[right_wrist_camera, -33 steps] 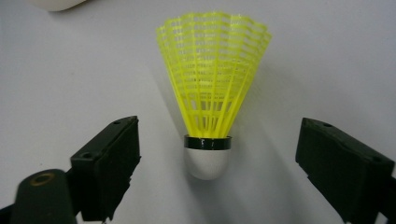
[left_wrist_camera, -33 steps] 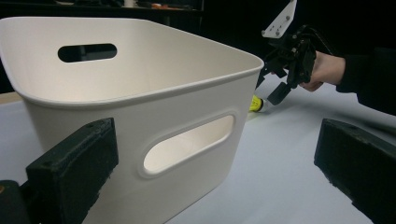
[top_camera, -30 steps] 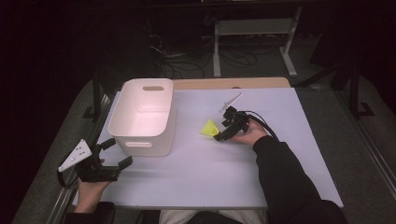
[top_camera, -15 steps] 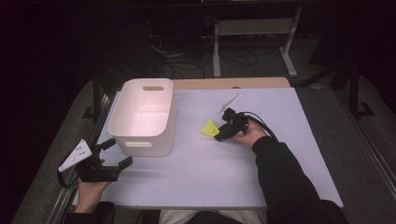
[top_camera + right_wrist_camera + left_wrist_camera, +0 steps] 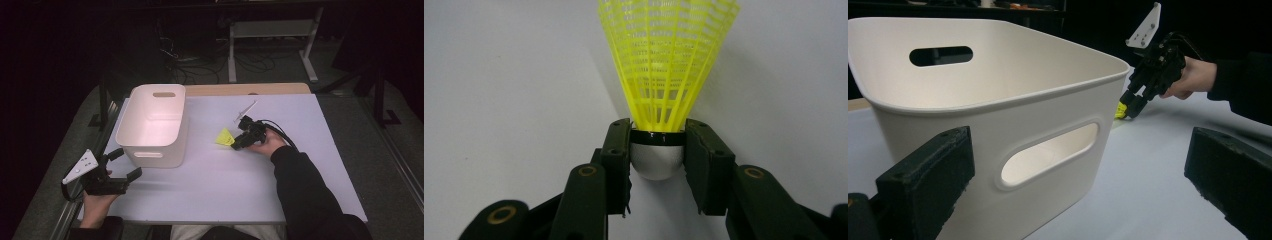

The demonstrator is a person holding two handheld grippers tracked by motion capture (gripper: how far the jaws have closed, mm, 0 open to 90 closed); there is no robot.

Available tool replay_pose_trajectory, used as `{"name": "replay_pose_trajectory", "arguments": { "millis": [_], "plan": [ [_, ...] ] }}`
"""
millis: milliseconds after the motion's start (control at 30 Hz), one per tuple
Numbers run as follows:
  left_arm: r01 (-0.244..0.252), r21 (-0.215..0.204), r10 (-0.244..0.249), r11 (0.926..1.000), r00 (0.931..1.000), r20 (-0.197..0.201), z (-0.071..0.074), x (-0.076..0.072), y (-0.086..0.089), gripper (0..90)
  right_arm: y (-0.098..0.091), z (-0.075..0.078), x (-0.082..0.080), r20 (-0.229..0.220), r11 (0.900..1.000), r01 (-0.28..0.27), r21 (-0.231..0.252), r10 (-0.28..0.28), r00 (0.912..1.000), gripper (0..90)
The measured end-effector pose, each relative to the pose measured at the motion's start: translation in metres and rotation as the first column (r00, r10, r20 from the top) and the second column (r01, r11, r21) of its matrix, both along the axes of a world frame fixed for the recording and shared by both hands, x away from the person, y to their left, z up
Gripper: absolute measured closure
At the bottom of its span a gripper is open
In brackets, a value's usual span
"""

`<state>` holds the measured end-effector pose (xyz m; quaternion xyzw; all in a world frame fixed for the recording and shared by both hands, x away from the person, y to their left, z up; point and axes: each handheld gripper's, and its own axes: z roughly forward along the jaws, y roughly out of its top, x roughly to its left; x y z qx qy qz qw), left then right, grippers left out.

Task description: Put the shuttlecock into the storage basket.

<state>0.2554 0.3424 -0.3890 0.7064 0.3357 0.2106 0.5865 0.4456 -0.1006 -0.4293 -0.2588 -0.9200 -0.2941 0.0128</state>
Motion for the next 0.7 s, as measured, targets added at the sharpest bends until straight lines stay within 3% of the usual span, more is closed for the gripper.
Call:
{"name": "replay_pose_trajectory", "arguments": {
  "millis": [700],
  "plan": [
    [-0.007,0.001,0.007,1.0000,1.0000,-0.005,0.000,-0.001,0.000,0.0,-0.016,0.028,-0.005,0.038,0.9985,0.035,0.042,-0.037,0.9986,63.2]
  ]
}}
